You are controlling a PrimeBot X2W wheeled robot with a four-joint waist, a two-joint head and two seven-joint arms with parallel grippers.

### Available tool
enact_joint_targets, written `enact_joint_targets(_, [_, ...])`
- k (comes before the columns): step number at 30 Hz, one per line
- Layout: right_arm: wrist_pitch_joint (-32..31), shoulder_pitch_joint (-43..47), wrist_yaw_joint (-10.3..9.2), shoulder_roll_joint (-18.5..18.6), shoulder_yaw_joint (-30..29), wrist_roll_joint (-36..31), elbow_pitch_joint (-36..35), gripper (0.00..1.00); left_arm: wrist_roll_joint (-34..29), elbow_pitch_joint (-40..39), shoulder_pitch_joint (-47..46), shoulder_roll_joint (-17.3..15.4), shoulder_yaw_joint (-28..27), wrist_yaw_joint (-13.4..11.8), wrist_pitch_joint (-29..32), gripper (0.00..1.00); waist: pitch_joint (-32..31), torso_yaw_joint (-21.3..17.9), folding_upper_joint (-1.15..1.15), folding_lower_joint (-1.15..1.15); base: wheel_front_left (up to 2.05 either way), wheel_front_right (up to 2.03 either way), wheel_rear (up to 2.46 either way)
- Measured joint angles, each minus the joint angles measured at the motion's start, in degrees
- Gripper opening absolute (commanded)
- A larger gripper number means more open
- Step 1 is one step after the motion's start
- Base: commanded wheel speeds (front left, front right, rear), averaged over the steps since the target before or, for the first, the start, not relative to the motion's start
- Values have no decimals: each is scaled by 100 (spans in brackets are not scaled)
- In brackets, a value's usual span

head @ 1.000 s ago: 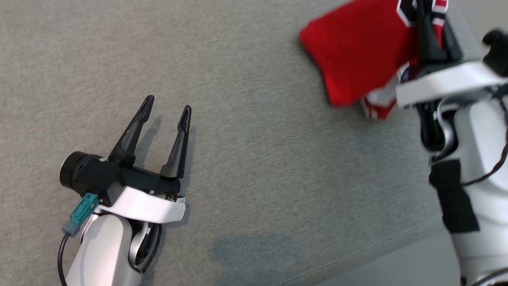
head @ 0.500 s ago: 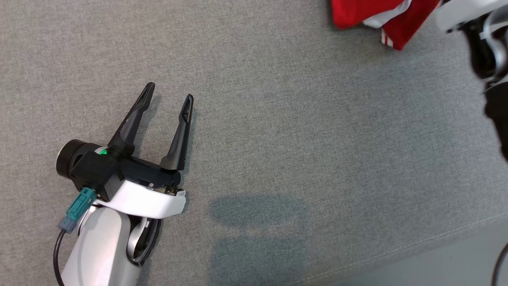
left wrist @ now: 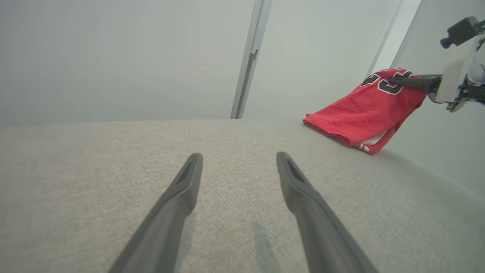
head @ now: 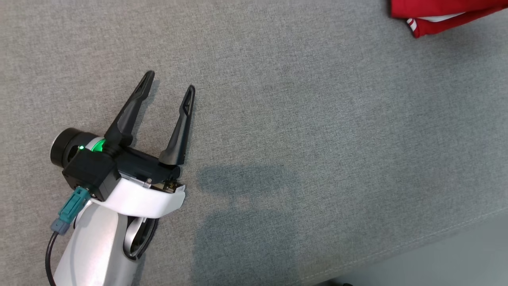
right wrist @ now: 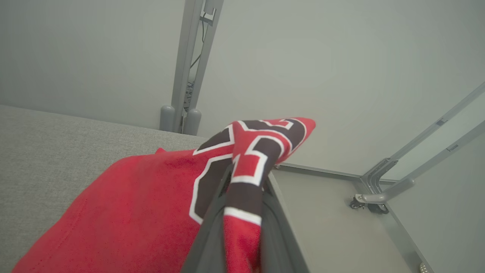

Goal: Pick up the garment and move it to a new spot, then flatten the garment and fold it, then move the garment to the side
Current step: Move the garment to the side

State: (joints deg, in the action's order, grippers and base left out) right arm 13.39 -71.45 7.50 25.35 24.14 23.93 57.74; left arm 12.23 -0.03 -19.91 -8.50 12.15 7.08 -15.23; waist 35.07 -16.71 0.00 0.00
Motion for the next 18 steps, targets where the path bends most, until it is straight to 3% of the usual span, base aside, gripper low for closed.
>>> enact_joint_targets(8, [86,-371,1,101,-576,-1260,909,0,8,-165,-289,-55,193,1,-3,100,280,47,0,0,0,0,0])
enact_joint_targets(13, [96,-350,1,324,-1782,-2401,350,0,75,-218,-414,-3,315,43,-13,100,406,231,0,0,0,0,0])
enact_joint_targets(18, [104,98,1,32,-3140,-3790,-81,0,101,-246,-493,52,361,43,-18,100,469,372,0,0,0,0,0])
